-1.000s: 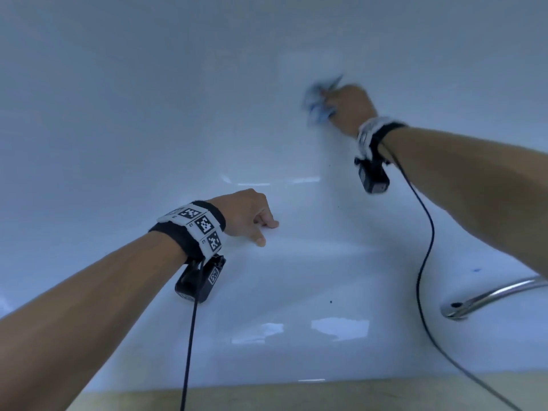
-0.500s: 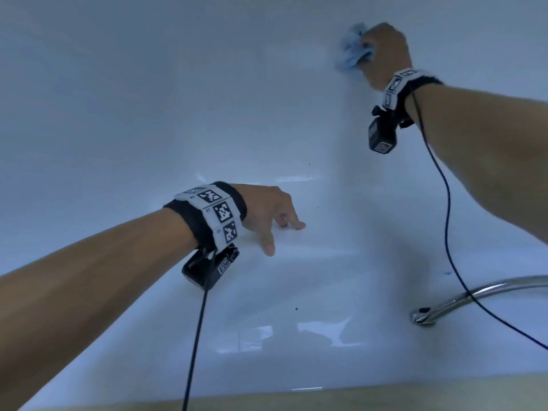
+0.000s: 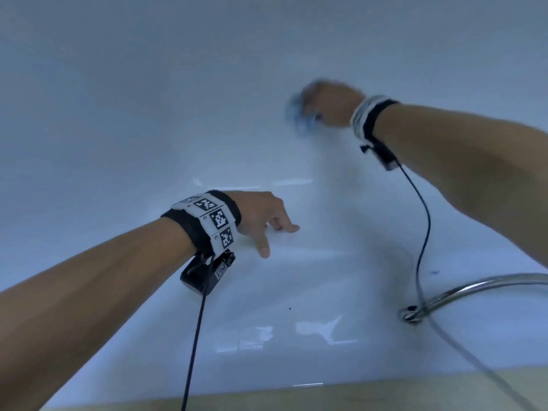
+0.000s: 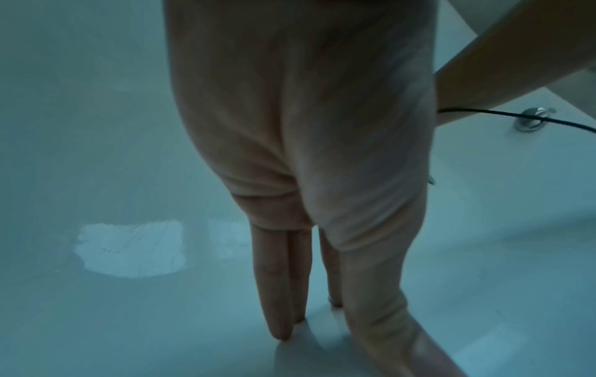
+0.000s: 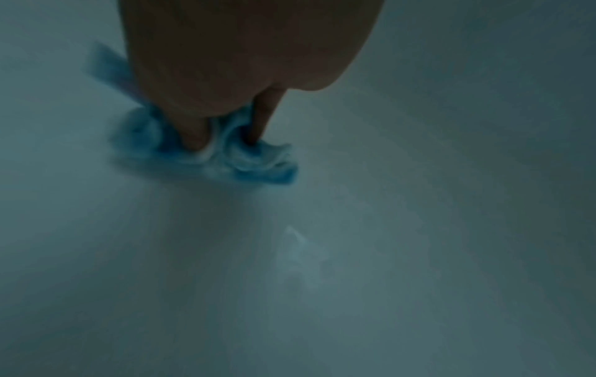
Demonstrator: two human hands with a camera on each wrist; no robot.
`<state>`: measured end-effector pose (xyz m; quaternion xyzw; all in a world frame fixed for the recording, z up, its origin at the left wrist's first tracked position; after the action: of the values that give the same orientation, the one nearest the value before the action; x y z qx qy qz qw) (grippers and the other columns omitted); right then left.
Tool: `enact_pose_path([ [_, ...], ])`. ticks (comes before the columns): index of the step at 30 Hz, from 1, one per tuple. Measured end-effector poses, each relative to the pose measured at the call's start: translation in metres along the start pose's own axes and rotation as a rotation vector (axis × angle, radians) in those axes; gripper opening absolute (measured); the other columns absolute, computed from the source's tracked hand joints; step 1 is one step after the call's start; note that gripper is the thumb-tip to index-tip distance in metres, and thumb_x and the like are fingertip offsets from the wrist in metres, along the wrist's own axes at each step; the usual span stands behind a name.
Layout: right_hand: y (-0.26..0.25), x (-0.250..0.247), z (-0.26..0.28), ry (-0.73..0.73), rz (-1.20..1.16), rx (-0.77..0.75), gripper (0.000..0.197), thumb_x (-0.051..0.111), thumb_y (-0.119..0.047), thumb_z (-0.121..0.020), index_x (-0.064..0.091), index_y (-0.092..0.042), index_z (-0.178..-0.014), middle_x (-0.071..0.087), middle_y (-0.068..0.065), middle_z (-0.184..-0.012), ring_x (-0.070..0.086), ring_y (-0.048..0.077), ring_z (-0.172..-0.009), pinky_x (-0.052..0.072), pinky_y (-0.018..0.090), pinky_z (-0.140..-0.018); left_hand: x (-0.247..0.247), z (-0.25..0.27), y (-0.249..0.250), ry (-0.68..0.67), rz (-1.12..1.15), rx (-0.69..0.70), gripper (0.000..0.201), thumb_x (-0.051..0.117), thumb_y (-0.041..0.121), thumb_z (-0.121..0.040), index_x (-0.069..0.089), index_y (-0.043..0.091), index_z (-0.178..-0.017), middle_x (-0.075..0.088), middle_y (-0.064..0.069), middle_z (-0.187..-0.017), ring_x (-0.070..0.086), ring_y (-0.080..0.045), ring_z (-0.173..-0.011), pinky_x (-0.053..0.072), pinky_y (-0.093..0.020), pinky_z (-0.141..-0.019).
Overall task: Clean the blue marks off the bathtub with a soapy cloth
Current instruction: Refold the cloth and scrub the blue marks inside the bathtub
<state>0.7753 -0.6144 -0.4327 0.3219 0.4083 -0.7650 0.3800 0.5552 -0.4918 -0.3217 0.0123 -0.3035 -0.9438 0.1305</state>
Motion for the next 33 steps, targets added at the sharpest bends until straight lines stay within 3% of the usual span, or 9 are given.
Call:
enact_pose_path([
  [3,0.004,-0.016,-0.008,0.095,-0.019,0.406,0.026,0.064,-0.008,-0.089,0.071,-0.002,-0.114,0.063,0.02,-0.122,0.059,0.04,-0.114,0.046,0.038,-0.096,0.0,-0.002,-0.002,0.011,-0.008,0.022,0.082,0.085,0.028,-0.075,0.044,0.038,-0.145,0.057,0.003,-0.139,0.057,-0.01,-0.119,0.038,-0.02,-0.089],
  [5,-0.033,-0.001,-0.001,0.097,-0.21,0.297,0.021,0.067,-0.014,-0.087,0.076,-0.007,-0.105,0.071,0.014,-0.112,0.066,0.031,-0.104,0.046,0.033,-0.091,0.002,0.001,-0.002,0.021,0.014,0.028,0.081,0.085,0.028,-0.075,0.045,0.038,-0.145,0.057,0.002,-0.139,0.057,-0.011,-0.119,0.038,-0.019,-0.089],
  [9,-0.106,0.047,0.04,-0.463,-0.21,0.079,0.027,0.062,-0.022,-0.091,0.07,-0.019,-0.116,0.067,0.008,-0.119,0.063,0.027,-0.108,0.049,0.034,-0.091,0.0,0.006,-0.002,0.052,0.029,0.036,0.08,0.086,0.025,-0.074,0.048,0.034,-0.144,0.059,0.001,-0.137,0.055,-0.003,-0.105,0.038,-0.014,-0.082],
  [12,-0.072,0.011,0.009,-0.359,-0.074,0.058,0.03,0.061,-0.024,-0.089,0.073,-0.016,-0.115,0.069,0.011,-0.119,0.064,0.033,-0.11,0.048,0.032,-0.089,0.001,0.002,-0.003,0.05,0.01,0.058,0.08,0.086,0.025,-0.074,0.048,0.032,-0.144,0.059,0.001,-0.136,0.051,0.001,-0.095,0.033,-0.004,-0.066],
  [15,-0.029,-0.015,-0.025,-0.08,-0.017,0.043,0.043,0.051,-0.037,-0.086,0.075,-0.008,-0.107,0.067,0.016,-0.116,0.061,0.04,-0.108,0.051,0.042,-0.091,-0.002,-0.004,-0.005,0.028,-0.011,0.07,0.08,0.087,0.027,-0.073,0.049,0.033,-0.143,0.059,0.002,-0.136,0.052,0.0,-0.093,0.038,-0.011,-0.072],
  [21,-0.043,-0.015,-0.039,-0.074,-0.126,0.32,0.028,0.071,-0.021,-0.085,0.072,-0.009,-0.11,0.061,0.016,-0.116,0.06,0.038,-0.108,0.044,0.035,-0.084,-0.003,-0.007,-0.003,0.041,-0.037,0.066,0.078,0.087,0.024,-0.073,0.051,0.031,-0.142,0.06,0.004,-0.135,0.05,0.003,-0.086,0.037,-0.004,-0.067],
  [25,-0.094,-0.004,-0.06,-0.128,-0.222,0.076,0.042,0.07,-0.03,-0.088,0.064,-0.015,-0.127,0.061,0.009,-0.124,0.057,0.03,-0.115,0.043,0.036,-0.097,-0.003,-0.009,-0.001,0.05,-0.03,0.066,0.078,0.088,0.023,-0.071,0.054,0.029,-0.14,0.062,0.002,-0.131,0.05,0.008,-0.083,0.035,0.006,-0.058],
  [29,-0.131,0.034,-0.051,-0.314,-0.151,-0.086,0.034,0.063,-0.011,-0.087,0.069,-0.019,-0.119,0.067,-0.001,-0.121,0.061,0.025,-0.111,0.049,0.04,-0.1,0.001,-0.007,-0.003,0.045,0.016,0.066,0.079,0.088,0.022,-0.071,0.053,0.028,-0.141,0.062,0.003,-0.133,0.057,0.002,-0.113,0.044,-0.009,-0.088],
  [33,-0.107,0.045,0.0,-0.473,-0.152,-0.144,0.024,0.063,-0.007,-0.082,0.073,-0.021,-0.098,0.064,-0.015,-0.087,0.062,0.02,-0.09,0.043,0.026,-0.08,0.0,-0.003,-0.002,0.03,0.033,0.025,0.08,0.087,0.023,-0.072,0.05,0.034,-0.142,0.059,0.004,-0.136,0.053,0.004,-0.104,0.041,-0.011,-0.082],
])
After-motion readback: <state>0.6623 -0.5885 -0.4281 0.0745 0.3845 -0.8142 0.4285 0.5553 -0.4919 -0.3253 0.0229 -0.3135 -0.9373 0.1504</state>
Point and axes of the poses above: each hand's wrist, its own z-axis away from the middle knuckle, its own x-axis out of the palm, y = z × x, the point moved 2 cm from there along -z, towards the middle knuckle
